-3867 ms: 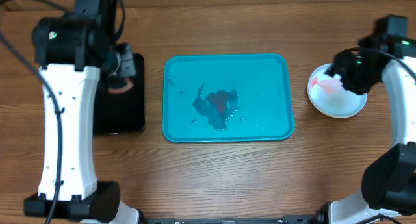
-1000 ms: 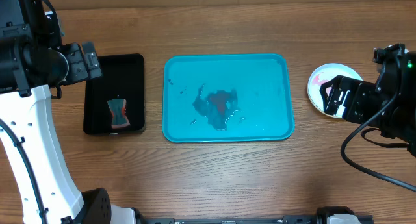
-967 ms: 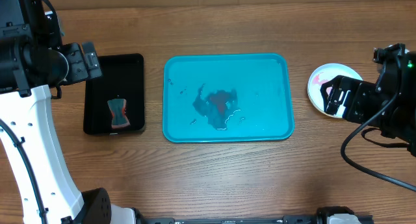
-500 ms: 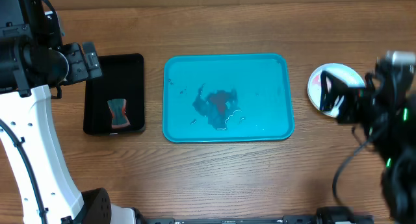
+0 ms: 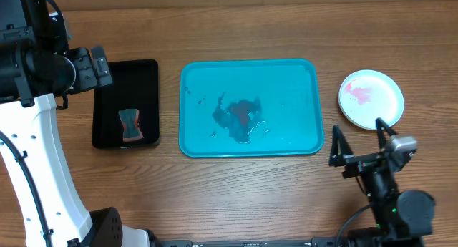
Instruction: Clean dirty plates on tray and stack at the side
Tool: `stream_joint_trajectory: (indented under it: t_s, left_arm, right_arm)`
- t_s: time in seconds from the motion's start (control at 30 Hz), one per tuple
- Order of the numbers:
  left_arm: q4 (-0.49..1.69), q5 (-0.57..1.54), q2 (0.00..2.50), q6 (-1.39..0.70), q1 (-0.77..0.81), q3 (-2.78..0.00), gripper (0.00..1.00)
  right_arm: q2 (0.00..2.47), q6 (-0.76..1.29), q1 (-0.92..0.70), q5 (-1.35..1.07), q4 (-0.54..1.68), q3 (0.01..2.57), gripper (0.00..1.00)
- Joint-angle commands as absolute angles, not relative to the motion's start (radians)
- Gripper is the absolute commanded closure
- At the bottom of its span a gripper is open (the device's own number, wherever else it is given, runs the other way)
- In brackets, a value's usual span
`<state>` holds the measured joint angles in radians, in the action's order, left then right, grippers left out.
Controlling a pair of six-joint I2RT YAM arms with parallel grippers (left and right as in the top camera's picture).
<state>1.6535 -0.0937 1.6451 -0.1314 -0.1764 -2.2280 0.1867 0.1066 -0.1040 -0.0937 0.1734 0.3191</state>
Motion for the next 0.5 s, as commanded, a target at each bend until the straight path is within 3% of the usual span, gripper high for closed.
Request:
stream_joint_trajectory:
  t_s: [0.0,0.17,0.47]
  left_arm:
    - [1.652,-0.088,1.649,-0.146,-0.167,-2.238,0.00]
    - [1.652,-0.088,1.649,-0.146,-0.167,-2.238,0.00]
    - [1.652,-0.088,1.649,-0.146,-0.167,-2.238,0.00]
  right_arm:
    - [0.112,0.104,-0.124,-0.090,0.080,0.196,0.00]
    - [0.039,0.104,-0.135,-0.090,-0.009,0.075,0.00]
    - [0.002,0.105,-0.138,-0.092,0.020,0.008,0.00]
